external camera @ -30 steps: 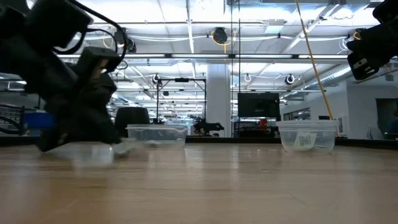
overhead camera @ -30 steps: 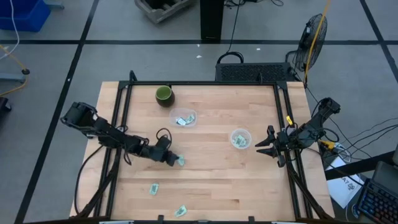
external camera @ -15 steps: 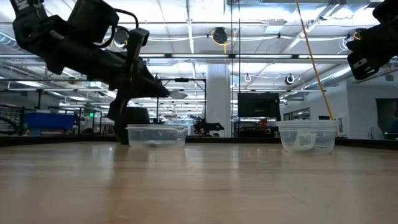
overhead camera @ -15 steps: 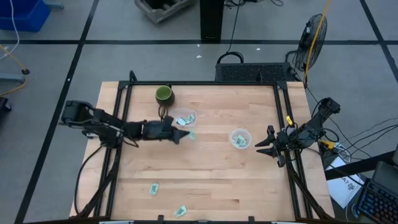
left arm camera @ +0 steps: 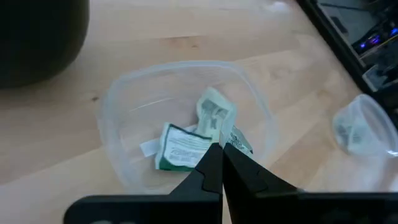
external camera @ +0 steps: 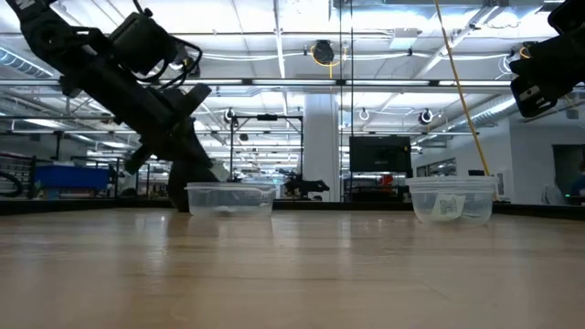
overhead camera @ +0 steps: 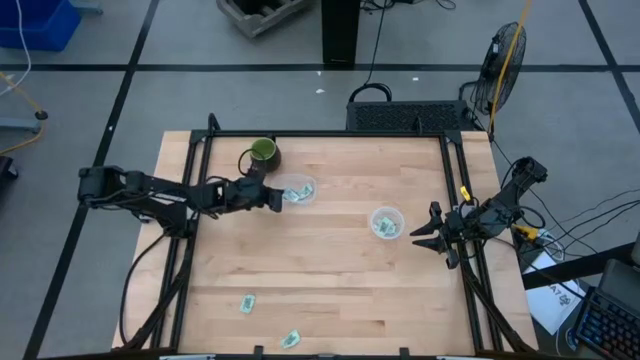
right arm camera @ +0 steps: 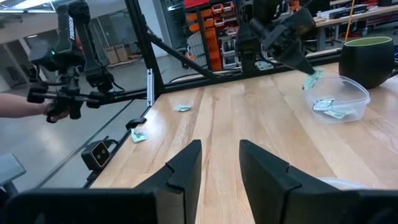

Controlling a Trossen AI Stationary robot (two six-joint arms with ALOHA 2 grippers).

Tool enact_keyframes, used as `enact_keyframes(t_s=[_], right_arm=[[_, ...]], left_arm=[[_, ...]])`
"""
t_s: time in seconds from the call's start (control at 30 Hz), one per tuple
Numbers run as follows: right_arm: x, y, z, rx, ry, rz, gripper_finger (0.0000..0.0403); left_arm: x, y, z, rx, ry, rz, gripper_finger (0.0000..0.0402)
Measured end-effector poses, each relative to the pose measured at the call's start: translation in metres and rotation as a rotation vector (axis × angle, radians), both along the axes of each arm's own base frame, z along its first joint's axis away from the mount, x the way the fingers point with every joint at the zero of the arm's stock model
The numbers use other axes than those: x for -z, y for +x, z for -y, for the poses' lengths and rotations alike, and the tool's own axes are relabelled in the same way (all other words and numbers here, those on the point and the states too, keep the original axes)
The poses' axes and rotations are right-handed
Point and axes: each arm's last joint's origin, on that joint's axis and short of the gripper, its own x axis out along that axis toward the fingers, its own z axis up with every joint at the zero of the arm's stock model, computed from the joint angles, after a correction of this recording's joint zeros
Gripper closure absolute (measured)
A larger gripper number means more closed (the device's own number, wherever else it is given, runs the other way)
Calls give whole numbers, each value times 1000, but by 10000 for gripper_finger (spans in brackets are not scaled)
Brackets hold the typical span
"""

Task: Pick and place items into bin
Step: Put the top light green stevia packet into the left transparent bin

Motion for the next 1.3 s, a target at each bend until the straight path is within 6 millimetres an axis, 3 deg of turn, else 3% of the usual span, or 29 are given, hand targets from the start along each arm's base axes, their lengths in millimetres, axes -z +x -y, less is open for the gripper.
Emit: enact_keyframes(t_s=[0.1,0.5,0.73,0.87,1.1,1.3], right_arm=[[0,0,0,0,0,0,303],[0,0,0,0,0,0,303],[0,0,0,0,0,0,303],[0,0,0,0,0,0,303],[0,0,0,0,0,0,303],[0,0,0,0,0,0,303]], left_arm=[[-2,1,-1,-2,-3,27,389],[-7,4,-1,21,51,68,290],[-28,16,8,183,33,308,251],[-40,21,28,342,12,433,248],[-45,22,85,613,25,427,247],[-45,9,136,761,91,373,247]])
